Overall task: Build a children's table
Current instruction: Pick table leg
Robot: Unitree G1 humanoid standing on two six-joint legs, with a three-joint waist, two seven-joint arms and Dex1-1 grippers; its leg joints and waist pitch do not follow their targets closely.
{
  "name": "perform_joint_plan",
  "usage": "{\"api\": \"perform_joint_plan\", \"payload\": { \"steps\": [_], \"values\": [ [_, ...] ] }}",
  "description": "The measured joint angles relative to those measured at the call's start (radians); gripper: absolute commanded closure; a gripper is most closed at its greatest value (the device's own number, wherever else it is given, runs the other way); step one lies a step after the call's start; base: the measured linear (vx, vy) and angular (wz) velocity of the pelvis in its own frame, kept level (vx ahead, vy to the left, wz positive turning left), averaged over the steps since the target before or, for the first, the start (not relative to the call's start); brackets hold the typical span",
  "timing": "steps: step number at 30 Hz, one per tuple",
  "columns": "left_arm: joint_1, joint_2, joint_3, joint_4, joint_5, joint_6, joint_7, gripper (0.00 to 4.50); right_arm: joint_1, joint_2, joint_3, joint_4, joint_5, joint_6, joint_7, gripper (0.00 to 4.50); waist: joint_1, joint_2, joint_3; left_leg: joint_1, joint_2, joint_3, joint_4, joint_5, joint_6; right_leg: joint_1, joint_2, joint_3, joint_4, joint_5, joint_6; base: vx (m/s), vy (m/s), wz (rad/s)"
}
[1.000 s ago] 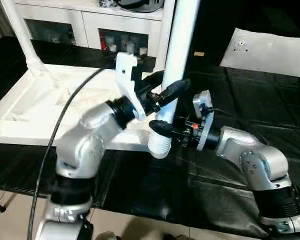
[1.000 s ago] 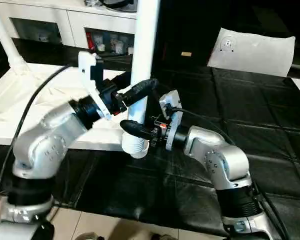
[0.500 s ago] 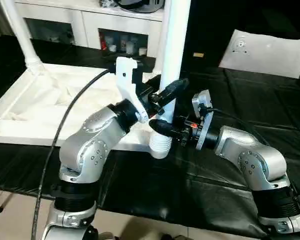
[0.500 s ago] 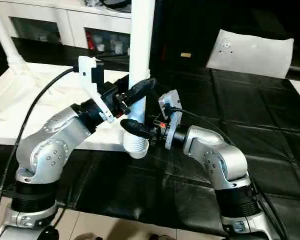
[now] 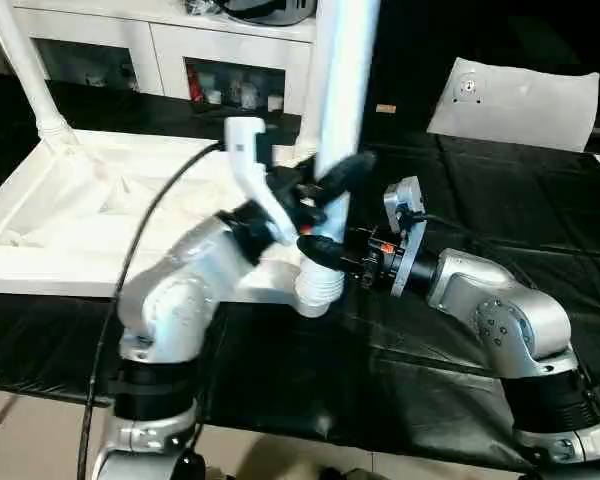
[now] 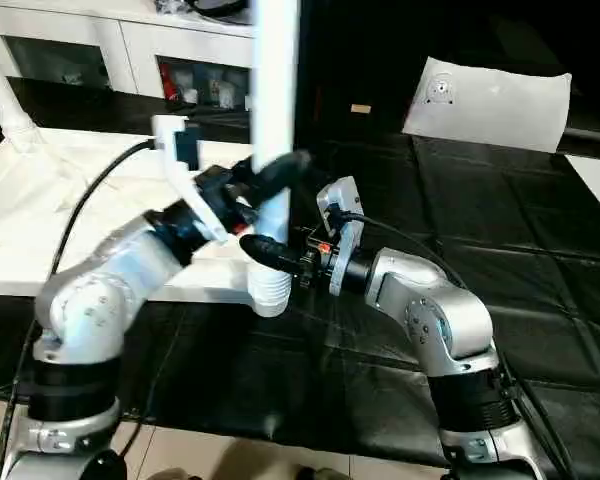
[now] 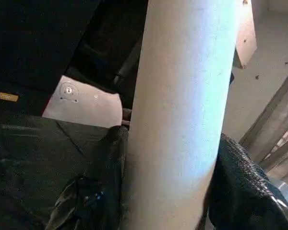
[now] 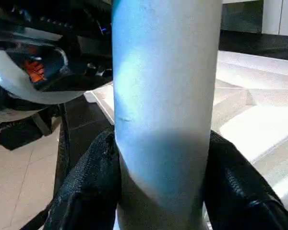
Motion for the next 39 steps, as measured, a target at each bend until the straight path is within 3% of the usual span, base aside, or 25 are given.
{"api": "perform_joint_plan", "payload": {
  "steps": [10, 14, 16, 19, 21, 27, 31, 39],
  "values": [
    [-0.017, -0.028, 0.086, 0.027, -0.093, 0.051, 0.05, 2.51, -0.025, 0.0, -0.003, 0.019, 0.001, -0.015, 0.009, 2.57, 0.004, -0.002, 0.0, 0.0, 0.0, 0.0, 0.0, 0.0, 0.0, 0.0, 0.0, 0.0, 0.0, 0.0, 0.0, 0.0, 0.0, 0.0],
    [-0.021, -0.002, 0.054, 0.028, -0.061, 0.033, 0.035, 2.52, -0.026, 0.002, -0.002, 0.027, -0.004, -0.022, 0.008, 2.57, 0.004, -0.002, 0.0, 0.0, 0.0, 0.0, 0.0, 0.0, 0.0, 0.0, 0.0, 0.0, 0.0, 0.0, 0.0, 0.0, 0.0, 0.0],
    [-0.031, 0.022, 0.027, 0.032, -0.032, 0.017, 0.018, 2.54, -0.031, 0.008, -0.001, 0.041, -0.006, -0.022, 0.006, 1.87, 0.004, -0.003, 0.0, 0.0, 0.0, 0.0, 0.0, 0.0, 0.0, 0.0, 0.0, 0.0, 0.0, 0.0, 0.0, 0.0, 0.0, 0.0],
    [-0.033, 0.042, 0.01, 0.04, -0.019, 0.012, 0.001, 2.56, -0.035, 0.013, -0.005, 0.043, -0.004, -0.022, -0.005, 1.87, 0.003, -0.003, 0.0, 0.0, 0.0, 0.0, 0.0, 0.0, 0.0, 0.0, 0.0, 0.0, 0.0, 0.0, 0.0, 0.0, 0.0, 0.0],
    [-0.042, 0.056, 0.005, 0.066, -0.016, 0.013, -0.017, 2.59, -0.045, 0.012, -0.015, 0.043, 0.008, -0.018, -0.007, 1.61, 0.005, -0.003, 0.0, 0.0, 0.0, 0.0, 0.0, 0.0, 0.0, 0.0, 0.0, 0.0, 0.0, 0.0, 0.0, 0.0, 0.0, 0.0],
    [-0.131, 0.113, 0.025, 0.148, -0.05, 0.016, -0.131, 2.61, -0.084, -0.036, -0.117, 0.04, 0.114, 0.061, 0.035, 1.05, 0.006, -0.005, 0.0, 0.001, 0.0, 0.0, 0.0, 0.0, 0.0, 0.001, 0.0, 0.001, 0.0, 0.0, 0.0, 0.0, 0.0, 0.0],
    [-0.161, 0.137, 0.034, 0.198, -0.102, 0.04, -0.216, 2.62, -0.102, -0.056, -0.133, 0.047, 0.154, 0.117, 0.056, 0.68, 0.006, -0.005, 0.0, 0.0, 0.0, 0.0, -0.001, 0.0, 0.0, 0.0, 0.0, 0.001, 0.001, 0.0, 0.0, 0.0, 0.0, 0.0],
    [-0.224, 0.226, 0.006, 0.269, -0.16, 0.092, -0.486, 2.62, -0.124, -0.114, -0.133, 0.041, 0.252, 0.242, 0.149, 0.61, 0.011, -0.005, 0.0, 0.001, 0.0, 0.0, -0.001, 0.0, 0.0, 0.0, 0.0, 0.001, 0.001, 0.0, 0.0, 0.0, 0.0, 0.0]
  ]
}}
